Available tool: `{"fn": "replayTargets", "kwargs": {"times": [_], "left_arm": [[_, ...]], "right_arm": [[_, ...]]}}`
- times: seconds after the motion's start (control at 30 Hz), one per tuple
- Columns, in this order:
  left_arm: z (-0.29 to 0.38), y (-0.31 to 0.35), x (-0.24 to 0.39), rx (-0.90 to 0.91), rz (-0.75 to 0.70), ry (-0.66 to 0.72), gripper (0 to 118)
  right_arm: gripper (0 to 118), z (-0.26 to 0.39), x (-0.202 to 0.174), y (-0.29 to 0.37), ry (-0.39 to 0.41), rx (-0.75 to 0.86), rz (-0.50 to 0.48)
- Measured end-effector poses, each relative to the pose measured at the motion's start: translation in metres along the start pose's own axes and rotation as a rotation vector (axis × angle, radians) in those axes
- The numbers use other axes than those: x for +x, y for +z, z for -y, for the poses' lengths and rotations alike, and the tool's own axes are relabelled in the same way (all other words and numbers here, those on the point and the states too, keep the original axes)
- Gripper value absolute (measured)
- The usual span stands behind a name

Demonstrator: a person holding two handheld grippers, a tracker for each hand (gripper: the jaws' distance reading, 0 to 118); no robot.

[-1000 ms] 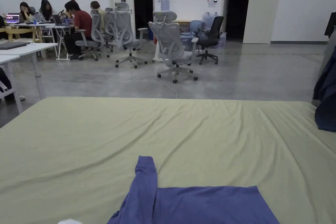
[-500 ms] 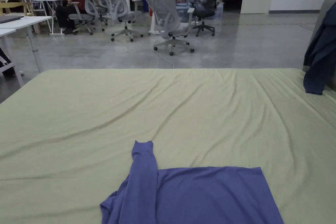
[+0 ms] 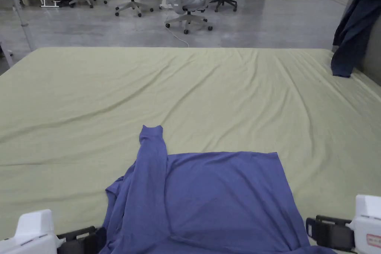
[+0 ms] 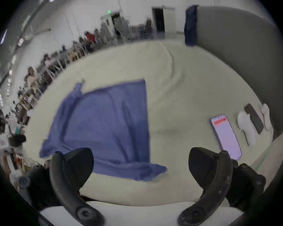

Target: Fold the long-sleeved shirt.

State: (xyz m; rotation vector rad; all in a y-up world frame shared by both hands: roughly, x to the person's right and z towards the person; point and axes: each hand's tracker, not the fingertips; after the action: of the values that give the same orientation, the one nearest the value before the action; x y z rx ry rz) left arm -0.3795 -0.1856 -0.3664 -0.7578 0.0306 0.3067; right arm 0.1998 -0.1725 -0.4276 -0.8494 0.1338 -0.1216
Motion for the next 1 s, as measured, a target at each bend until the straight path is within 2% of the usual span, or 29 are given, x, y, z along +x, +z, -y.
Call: {"fn": "replayTargets", "kwargs": {"times": [0.03,0.07,0.1,0.13,0.17,0.2,0.23,0.27,0.33,0.4,0.47,0.5,0.53,0.57,0.63,0.67,0.7,0.77,0.87,1.0], "left_arm": [[-0.001,0.012,0.003,0.017,-0.008,0.023,111],[-0.001,0.025,0.006,0.023,-0.005,0.052,99],[0.001,0.034,0.008,0.025,0.009,0.091,66],[0.002,0.041,0.011,0.016,0.021,0.135,19],[0.006,0.044,0.013,0.009,0.041,0.161,2],[0.012,0.046,0.012,-0.016,-0.024,0.156,0],[0.014,0.043,0.016,-0.027,0.042,0.141,0],[0.015,0.039,0.02,-0.065,0.089,0.101,0],[0.009,0.027,0.03,-0.062,0.089,0.023,0],[-0.011,0.008,0.035,-0.043,0.062,-0.02,0],[-0.046,-0.02,0.041,-0.023,0.084,0.02,1],[-0.066,-0.039,0.043,-0.012,0.102,0.047,9],[-0.088,-0.063,0.047,-0.003,0.112,0.05,30],[-0.112,-0.088,0.054,-0.005,0.102,0.045,30],[-0.153,-0.152,0.068,-0.015,0.021,0.023,53],[-0.168,-0.184,0.073,-0.04,0.006,0.014,90],[-0.185,-0.219,0.081,-0.051,-0.01,0.032,118],[-0.21,-0.276,0.089,-0.025,-0.04,0.015,112],[-0.221,-0.358,0.097,-0.168,-0.159,0.034,106],[-0.201,-0.406,0.104,-0.286,-0.156,0.026,64]], "right_arm": [[117,-0.003,-0.004,0.011,-0.021,0.032,-0.034],[117,-0.005,-0.007,0.023,-0.038,0.057,-0.062],[117,-0.006,-0.011,0.032,-0.048,0.066,-0.081],[113,-0.006,-0.016,0.038,-0.049,0.061,-0.088],[98,-0.004,-0.02,0.042,-0.049,0.063,-0.108],[60,-0.001,-0.024,0.044,-0.042,0.048,-0.115],[20,0.0,-0.029,0.043,-0.028,0.016,-0.135],[3,0.004,-0.034,0.039,-0.009,-0.005,-0.127],[3,0.01,-0.042,0.033,0.016,-0.01,-0.094],[3,0.011,-0.049,0.025,0.068,-0.031,-0.107],[3,0.012,-0.055,0.018,0.073,-0.028,-0.105],[3,0.01,-0.059,0.017,0.081,-0.021,-0.11],[3,0.009,-0.062,0.017,0.087,-0.008,-0.123],[3,0.008,-0.066,0.016,0.081,0.005,-0.134],[3,0.006,-0.069,0.01,0.044,0.017,-0.179],[3,0.005,-0.072,0.007,0.018,0.017,-0.201],[3,0.004,-0.074,0.003,-0.008,0.011,-0.228],[3,0.005,-0.074,-0.007,-0.031,0.001,-0.249],[3,0.006,-0.074,-0.026,-0.036,-0.033,-0.251],[3,0.009,-0.061,-0.05,-0.067,-0.072,-0.255]]}}
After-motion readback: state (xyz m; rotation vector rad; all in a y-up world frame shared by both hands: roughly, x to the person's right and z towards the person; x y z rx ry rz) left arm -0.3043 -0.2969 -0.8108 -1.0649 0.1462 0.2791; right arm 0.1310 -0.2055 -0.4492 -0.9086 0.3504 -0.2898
